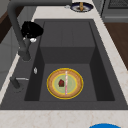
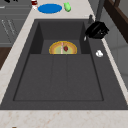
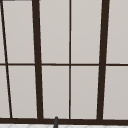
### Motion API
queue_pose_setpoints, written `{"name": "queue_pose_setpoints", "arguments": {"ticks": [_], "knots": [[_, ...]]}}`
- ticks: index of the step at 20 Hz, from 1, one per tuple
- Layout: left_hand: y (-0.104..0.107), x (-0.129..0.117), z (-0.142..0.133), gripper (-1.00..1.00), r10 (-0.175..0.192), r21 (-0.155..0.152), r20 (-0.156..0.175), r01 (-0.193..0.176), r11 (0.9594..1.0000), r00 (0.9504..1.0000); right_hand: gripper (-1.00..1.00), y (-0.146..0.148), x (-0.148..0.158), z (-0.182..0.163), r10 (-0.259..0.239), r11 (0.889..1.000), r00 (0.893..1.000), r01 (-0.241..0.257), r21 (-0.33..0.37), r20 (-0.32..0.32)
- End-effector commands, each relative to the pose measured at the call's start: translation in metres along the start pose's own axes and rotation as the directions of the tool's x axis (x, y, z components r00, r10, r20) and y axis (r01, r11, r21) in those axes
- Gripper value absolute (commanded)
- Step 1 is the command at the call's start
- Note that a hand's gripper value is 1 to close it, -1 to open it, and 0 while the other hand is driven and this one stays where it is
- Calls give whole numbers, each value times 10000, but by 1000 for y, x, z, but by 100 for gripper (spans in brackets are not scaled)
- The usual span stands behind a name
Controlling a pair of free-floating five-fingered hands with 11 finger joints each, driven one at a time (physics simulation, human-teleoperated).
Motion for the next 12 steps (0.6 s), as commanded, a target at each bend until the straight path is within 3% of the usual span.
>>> {"name": "queue_pose_setpoints", "arguments": {"ticks": [1, 4, 6, 8, 9, 12], "knots": [[0, 0, 0, 0, 0, 0, 0, 0, 10000, 10000, 100, 16, -12, 22, -321, 9982, 9992, 333, 506, -236], [0, 0, 0, 0, 0, 0, 0, 0, 10000, 10000, 100, 17, -6, 21, -448, 9983, 9986, 436, -384, -287], [0, 0, 0, 0, 0, 0, 0, 0, 10000, 10000, 100, 21, -10, 26, -543, 9981, 9980, 532, -315, -337], [0, 0, 0, 0, 0, 0, 0, 0, 10000, 10000, 100, 28, -1, 25, -1683, 9855, 9751, 1635, -445, -1441], [0, 0, 0, 0, 0, 0, 0, 0, 10000, 10000, 100, 29, 3, 23, -1943, 9807, 9652, 1873, -561, -1750], [0, 0, 0, 0, 0, 0, 0, 0, 10000, 10000, 100, 28, 4, 22, -1867, 9823, 9672, 1807, -497, -1723]]}}
